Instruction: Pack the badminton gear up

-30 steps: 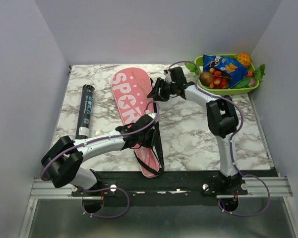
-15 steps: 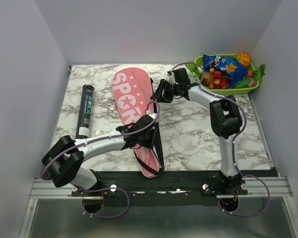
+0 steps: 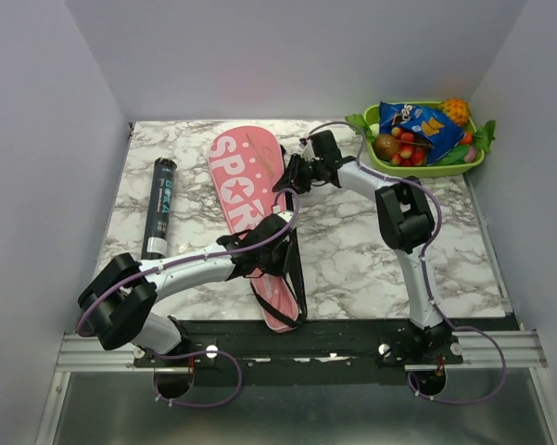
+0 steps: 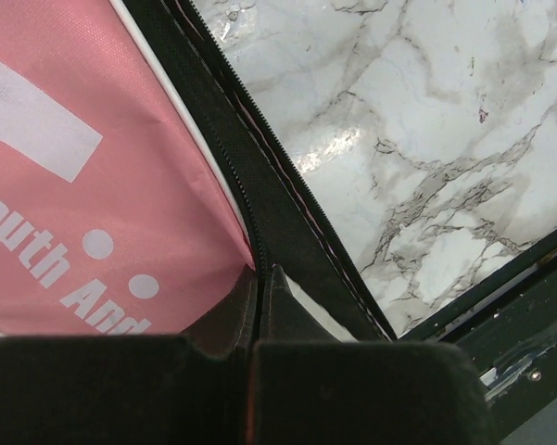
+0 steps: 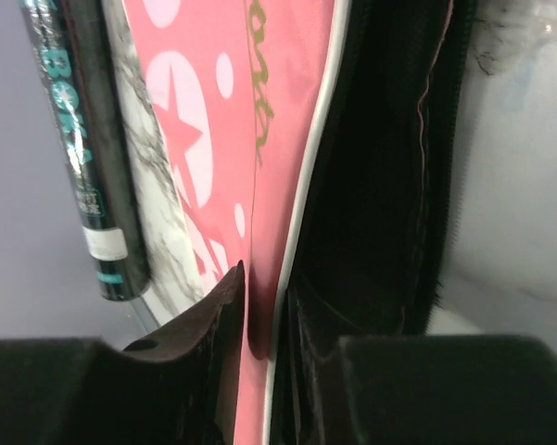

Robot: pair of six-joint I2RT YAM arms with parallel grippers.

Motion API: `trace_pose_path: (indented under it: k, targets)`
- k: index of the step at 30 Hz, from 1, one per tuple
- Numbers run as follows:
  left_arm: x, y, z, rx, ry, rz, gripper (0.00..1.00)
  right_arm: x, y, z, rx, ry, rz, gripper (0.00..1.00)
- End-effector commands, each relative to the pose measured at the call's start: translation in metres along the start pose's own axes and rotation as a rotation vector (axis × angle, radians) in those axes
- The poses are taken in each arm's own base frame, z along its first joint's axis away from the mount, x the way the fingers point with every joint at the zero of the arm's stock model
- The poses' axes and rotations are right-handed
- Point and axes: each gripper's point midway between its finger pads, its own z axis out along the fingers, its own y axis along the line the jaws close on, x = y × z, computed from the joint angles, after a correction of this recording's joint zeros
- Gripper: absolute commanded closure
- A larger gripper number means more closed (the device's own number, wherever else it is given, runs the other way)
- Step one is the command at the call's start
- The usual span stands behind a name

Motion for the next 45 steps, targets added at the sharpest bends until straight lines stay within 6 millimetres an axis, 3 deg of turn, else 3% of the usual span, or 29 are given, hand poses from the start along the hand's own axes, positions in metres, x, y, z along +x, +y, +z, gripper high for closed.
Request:
trace_pose_path:
  k: [1, 3, 4, 6, 7, 8, 11, 13, 18, 20, 22, 25, 26, 33, 36, 37, 38, 40, 43, 45]
  targets:
    - [-0.006, -0.017, -0.002, 0.071, -0.017, 0.026, 1.0, -0.014, 0.008, 0.012, -0.036, -0.002, 0.025, 0.81]
    - [-0.002, -0.004, -0.001, 0.0, 0.0, 0.004, 1.0, -0.02, -0.002, 0.011, 0.007, -0.023, 0.07, 0.99]
    - [0.003, 0.006, 0.002, -0.051, 0.023, -0.004, 1.0, -0.024, -0.001, 0.005, 0.015, -0.041, 0.075, 0.99]
    - [0.007, 0.024, 0.001, -0.166, 0.056, -0.011, 1.0, -0.023, -0.023, -0.004, 0.099, -0.082, 0.117, 0.99]
    - [0.01, 0.034, 0.003, -0.223, 0.073, -0.016, 1.0, -0.029, -0.015, -0.018, 0.108, -0.12, 0.105, 0.99]
    - [0.006, 0.037, 0.001, -0.259, 0.07, -0.023, 1.0, -0.022, -0.036, -0.023, 0.173, -0.136, 0.132, 0.99]
    - [0.002, 0.061, -0.006, -0.392, 0.071, -0.064, 1.0, -0.024, -0.039, -0.05, 0.226, -0.203, 0.148, 0.99]
    - [-0.003, 0.072, -0.013, -0.444, 0.056, -0.1, 1.0, -0.009, -0.052, -0.057, 0.266, -0.197, 0.182, 0.99]
    - [-0.017, 0.108, -0.035, -0.575, 0.024, -0.181, 1.0, 0.005, -0.044, -0.078, 0.265, -0.201, 0.191, 0.99]
    - [-0.022, 0.119, -0.044, -0.618, 0.005, -0.203, 1.0, 0.02, -0.052, -0.082, 0.283, -0.184, 0.222, 0.99]
    - [-0.024, 0.131, -0.055, -0.652, -0.003, -0.238, 1.0, 0.026, -0.048, -0.089, 0.28, -0.188, 0.226, 0.99]
    - [-0.025, 0.14, -0.066, -0.672, -0.028, -0.28, 1.0, 0.049, -0.053, -0.094, 0.306, -0.142, 0.254, 0.99]
    - [-0.023, 0.143, -0.068, -0.68, -0.03, -0.29, 1.0, 0.066, -0.06, -0.095, 0.34, -0.109, 0.275, 0.99]
    - [-0.005, 0.142, -0.085, -0.668, -0.024, -0.337, 0.98, 0.132, -0.065, -0.108, 0.402, -0.043, 0.295, 0.99]
    - [-0.004, 0.145, -0.093, -0.674, -0.047, -0.341, 0.93, 0.136, -0.057, -0.113, 0.386, -0.051, 0.301, 0.78]
    - [-0.004, 0.146, -0.094, -0.678, -0.051, -0.337, 0.92, 0.134, -0.054, -0.115, 0.379, -0.058, 0.296, 0.62]
    - [-0.006, 0.147, -0.094, -0.678, -0.05, -0.324, 0.92, 0.134, -0.052, -0.118, 0.389, -0.056, 0.295, 0.56]
    - [-0.007, 0.149, -0.093, -0.686, -0.039, -0.319, 0.88, 0.119, -0.037, -0.129, 0.389, -0.086, 0.236, 0.46]
    - [-0.016, 0.15, -0.094, -0.684, -0.058, -0.303, 0.83, 0.109, -0.03, -0.162, 0.44, -0.132, 0.171, 0.38]
    - [-0.023, 0.147, -0.094, -0.666, -0.077, -0.278, 0.79, 0.1, -0.041, -0.19, 0.531, -0.188, 0.121, 0.34]
